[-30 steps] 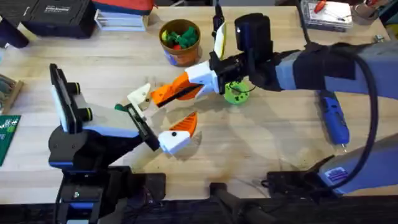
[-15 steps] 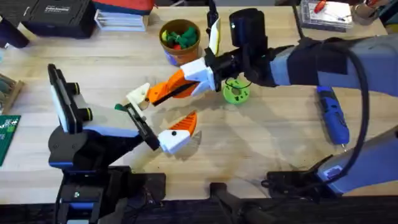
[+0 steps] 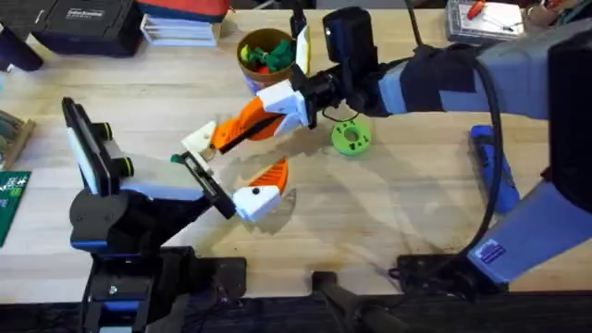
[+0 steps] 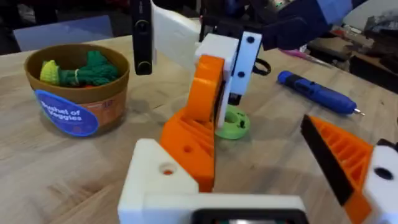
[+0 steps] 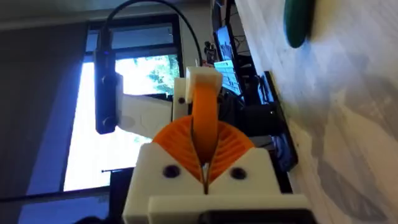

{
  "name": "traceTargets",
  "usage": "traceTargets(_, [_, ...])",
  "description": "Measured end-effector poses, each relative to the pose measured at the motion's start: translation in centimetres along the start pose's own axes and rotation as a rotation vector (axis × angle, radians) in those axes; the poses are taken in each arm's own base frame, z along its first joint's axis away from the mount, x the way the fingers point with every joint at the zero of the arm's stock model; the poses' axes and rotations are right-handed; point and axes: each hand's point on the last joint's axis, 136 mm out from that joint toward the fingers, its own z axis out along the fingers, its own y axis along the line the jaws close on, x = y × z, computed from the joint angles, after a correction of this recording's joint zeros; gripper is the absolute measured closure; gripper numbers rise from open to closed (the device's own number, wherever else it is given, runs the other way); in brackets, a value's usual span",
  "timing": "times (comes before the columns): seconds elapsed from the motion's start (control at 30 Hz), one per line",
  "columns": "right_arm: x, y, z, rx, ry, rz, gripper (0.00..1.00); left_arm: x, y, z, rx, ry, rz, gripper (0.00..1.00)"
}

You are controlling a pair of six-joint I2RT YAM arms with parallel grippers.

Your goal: Pick up the gripper from the table and insert it into the empty holder that is missing its gripper. Then pick up a screw, insert it into the mounting hole, and use the screwdriver to tighten it. Finally, clean up the table by picking up the vegetable and placing it into the bucket.

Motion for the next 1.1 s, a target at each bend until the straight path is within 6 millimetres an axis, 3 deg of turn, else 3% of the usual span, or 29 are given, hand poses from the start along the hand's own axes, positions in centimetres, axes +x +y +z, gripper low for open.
traceTargets(0.43, [-1.3,-0.2,1.0,0.022,-0.023,0.0,0.992,-0.1,0.5,0.0,-0.03,-0.006,-0.003,0.015])
traceTargets(1.1, [-1.0,-0.2,2.8,0.043,-0.014,-0.021,0.992,-0.1,0.6,0.0,-0.035,-0.007,-0.017,0.015])
